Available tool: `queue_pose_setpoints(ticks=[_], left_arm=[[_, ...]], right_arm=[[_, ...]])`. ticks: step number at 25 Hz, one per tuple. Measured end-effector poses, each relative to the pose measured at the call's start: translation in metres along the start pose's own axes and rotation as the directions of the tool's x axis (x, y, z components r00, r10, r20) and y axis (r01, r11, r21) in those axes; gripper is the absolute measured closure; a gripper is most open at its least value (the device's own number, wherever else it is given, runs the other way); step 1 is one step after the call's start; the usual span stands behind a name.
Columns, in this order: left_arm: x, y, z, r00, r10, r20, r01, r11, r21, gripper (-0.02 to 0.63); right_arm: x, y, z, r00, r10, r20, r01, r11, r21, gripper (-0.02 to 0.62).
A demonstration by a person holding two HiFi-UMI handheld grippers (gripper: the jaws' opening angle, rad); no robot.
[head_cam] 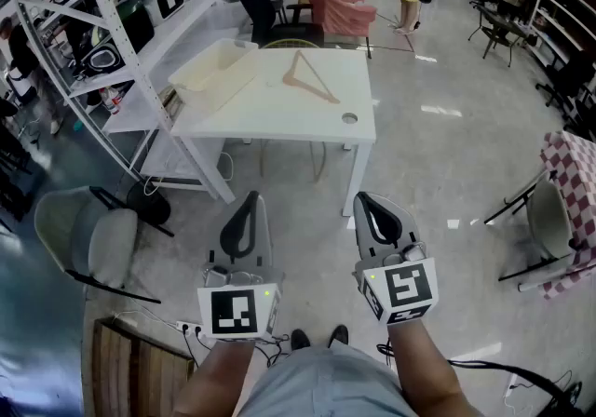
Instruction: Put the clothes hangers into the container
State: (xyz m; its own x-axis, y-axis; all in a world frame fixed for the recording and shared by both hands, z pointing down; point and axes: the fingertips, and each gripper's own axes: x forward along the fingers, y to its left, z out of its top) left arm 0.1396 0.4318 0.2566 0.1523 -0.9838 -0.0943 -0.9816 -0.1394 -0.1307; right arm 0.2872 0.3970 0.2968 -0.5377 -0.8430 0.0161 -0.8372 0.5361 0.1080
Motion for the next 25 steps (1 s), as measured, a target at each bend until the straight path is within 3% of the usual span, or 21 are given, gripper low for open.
queue_pose_setpoints(ticks=[20, 25], left_arm=[[0.030, -0.029, 0.006, 0.999, 0.024, 0.027, -0.025, 0.998, 0.057, 0.594], [0.041, -0.034, -0.007, 0.999, 0.033, -0.008, -0.032, 0.998, 0.045, 0.595]], right_arm=[[0.010, -0.052, 0.008, 0.999, 0.035, -0.008, -0.035, 0.999, 0.036, 0.584], [0.013, -0.062, 0.001, 0.999, 0.037, 0.017, -0.037, 0.999, 0.033, 0.584]])
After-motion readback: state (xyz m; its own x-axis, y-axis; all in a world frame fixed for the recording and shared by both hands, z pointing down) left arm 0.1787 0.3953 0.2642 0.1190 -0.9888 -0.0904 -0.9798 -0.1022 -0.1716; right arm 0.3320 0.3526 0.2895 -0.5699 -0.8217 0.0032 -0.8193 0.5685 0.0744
